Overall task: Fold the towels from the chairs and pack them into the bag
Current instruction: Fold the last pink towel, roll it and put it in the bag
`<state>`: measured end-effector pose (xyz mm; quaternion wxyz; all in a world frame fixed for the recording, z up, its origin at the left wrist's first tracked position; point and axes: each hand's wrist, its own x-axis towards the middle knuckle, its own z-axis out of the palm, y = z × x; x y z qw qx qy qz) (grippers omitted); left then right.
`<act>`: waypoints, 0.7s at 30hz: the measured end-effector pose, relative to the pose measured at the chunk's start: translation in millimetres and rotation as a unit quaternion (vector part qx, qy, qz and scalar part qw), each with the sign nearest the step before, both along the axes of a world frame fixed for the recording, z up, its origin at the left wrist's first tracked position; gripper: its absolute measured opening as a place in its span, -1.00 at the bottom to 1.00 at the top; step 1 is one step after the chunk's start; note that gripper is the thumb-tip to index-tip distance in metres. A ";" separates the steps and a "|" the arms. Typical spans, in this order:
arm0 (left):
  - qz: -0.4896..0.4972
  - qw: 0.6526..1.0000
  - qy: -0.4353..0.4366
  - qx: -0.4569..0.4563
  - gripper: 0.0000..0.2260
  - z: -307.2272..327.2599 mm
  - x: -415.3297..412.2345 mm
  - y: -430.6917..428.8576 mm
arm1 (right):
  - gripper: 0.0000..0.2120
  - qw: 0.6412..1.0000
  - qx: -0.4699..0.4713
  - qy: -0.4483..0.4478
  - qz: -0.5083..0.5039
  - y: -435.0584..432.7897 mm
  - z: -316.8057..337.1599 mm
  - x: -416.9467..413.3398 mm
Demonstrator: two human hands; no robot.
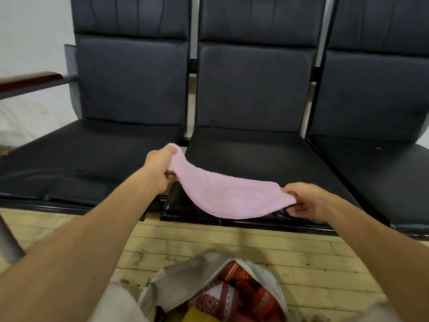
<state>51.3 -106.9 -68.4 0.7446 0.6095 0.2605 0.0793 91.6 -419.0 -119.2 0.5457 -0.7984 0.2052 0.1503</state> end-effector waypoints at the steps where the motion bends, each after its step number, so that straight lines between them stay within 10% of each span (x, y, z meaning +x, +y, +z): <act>1: -0.011 1.000 -0.009 0.009 -0.85 3.5 1.4 -8.9 | -0.77 1.000 0.002 0.001 0.002 -2.9 0.6 0.0; 10: -0.136 0.978 0.036 0.153 -0.59 -2.1 21.1 -130.2 | -0.81 0.998 0.046 0.023 0.029 -15.7 2.2 1.8; 14: -0.233 0.939 0.042 0.248 -0.78 -21.5 22.1 -161.9 | -0.87 0.999 0.014 0.020 0.041 -14.5 0.4 4.8; 21: -0.363 0.920 0.054 0.134 -0.75 -35.8 13.7 -182.0 | -0.81 0.999 0.025 0.021 0.043 -13.8 1.1 3.7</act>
